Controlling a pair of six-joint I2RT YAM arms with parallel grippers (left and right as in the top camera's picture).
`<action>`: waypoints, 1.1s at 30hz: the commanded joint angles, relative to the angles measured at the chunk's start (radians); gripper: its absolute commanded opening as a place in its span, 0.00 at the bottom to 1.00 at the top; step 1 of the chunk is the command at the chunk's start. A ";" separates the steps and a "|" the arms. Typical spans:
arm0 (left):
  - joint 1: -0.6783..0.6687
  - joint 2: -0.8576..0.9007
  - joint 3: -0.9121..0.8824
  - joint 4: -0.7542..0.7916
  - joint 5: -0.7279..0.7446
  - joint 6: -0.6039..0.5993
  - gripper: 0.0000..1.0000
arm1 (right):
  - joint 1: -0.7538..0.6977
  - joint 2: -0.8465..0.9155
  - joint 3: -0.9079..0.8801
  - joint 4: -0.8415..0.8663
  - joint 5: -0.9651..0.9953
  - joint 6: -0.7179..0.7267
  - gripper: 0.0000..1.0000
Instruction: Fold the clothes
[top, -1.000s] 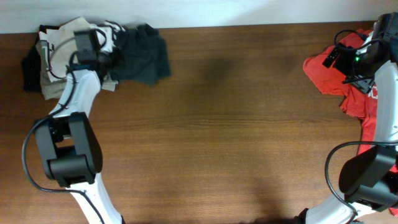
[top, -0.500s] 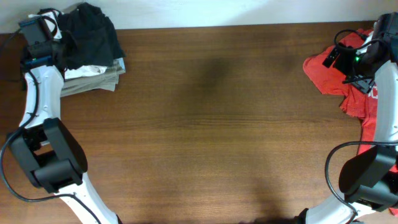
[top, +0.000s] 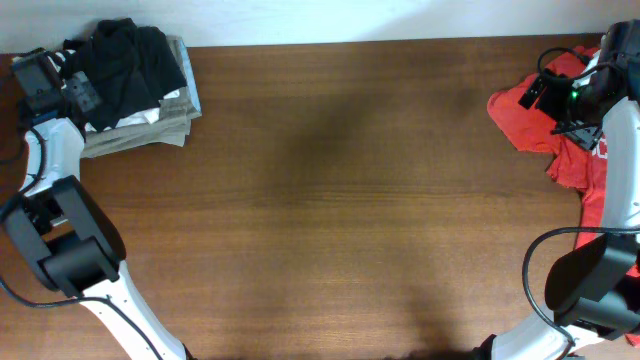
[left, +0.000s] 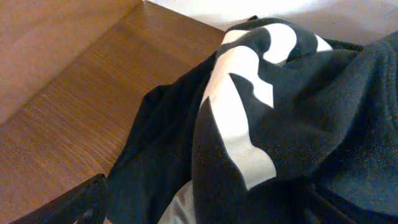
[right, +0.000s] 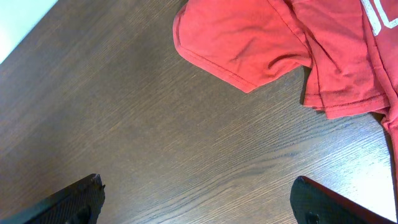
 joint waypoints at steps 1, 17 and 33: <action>-0.021 -0.151 0.021 0.014 -0.019 0.001 0.97 | -0.003 -0.002 0.010 0.000 0.009 -0.010 0.98; -0.054 0.129 0.077 0.259 0.107 0.025 0.01 | -0.003 -0.002 0.010 0.000 0.009 -0.010 0.99; -0.255 0.214 0.187 0.061 0.154 0.024 0.27 | -0.003 -0.002 0.010 0.000 0.009 -0.010 0.99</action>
